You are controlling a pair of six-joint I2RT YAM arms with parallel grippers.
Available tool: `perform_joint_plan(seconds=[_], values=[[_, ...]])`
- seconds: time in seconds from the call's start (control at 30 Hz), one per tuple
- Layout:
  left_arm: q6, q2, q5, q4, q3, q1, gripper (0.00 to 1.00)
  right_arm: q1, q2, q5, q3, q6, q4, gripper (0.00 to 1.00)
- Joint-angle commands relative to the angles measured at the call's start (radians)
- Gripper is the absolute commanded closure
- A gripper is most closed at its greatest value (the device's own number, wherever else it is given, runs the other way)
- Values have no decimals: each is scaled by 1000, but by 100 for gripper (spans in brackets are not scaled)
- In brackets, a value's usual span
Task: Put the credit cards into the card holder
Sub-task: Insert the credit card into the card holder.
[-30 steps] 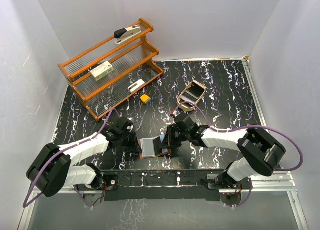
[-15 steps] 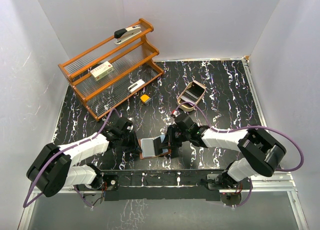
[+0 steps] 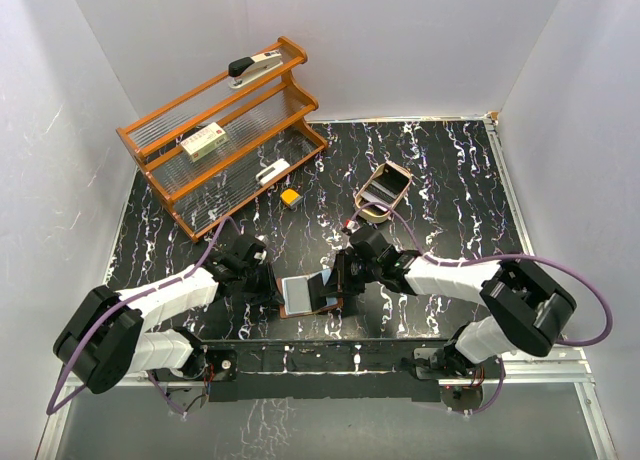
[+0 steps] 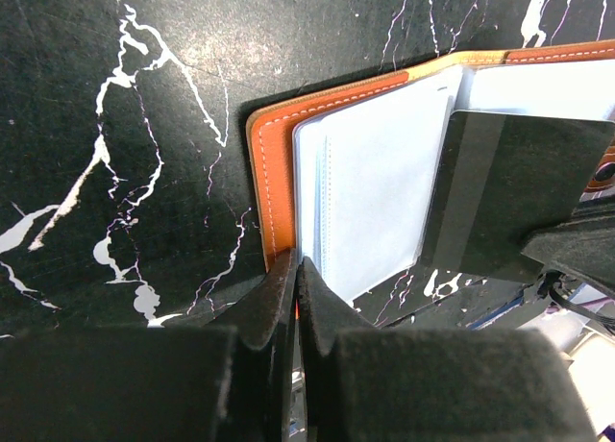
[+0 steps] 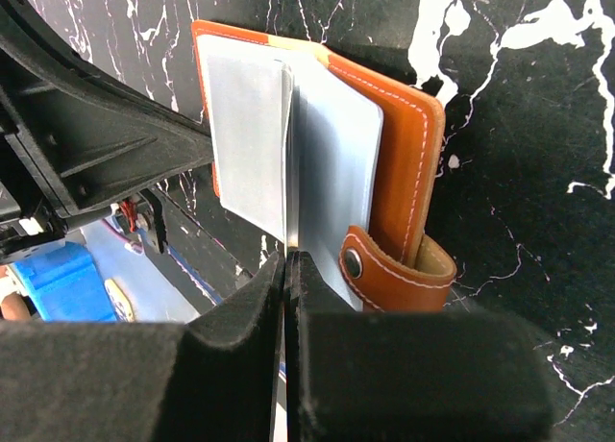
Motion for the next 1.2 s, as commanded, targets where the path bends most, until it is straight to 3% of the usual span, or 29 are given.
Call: perform_joint_plan(seconds=[0.0, 1.17], values=[[13, 18, -6, -27, -19, 3, 100, 5, -51, 16, 62, -9, -5, 100], [30, 65, -14, -54, 8, 3, 100, -33, 117, -8, 77, -143, -44, 96]])
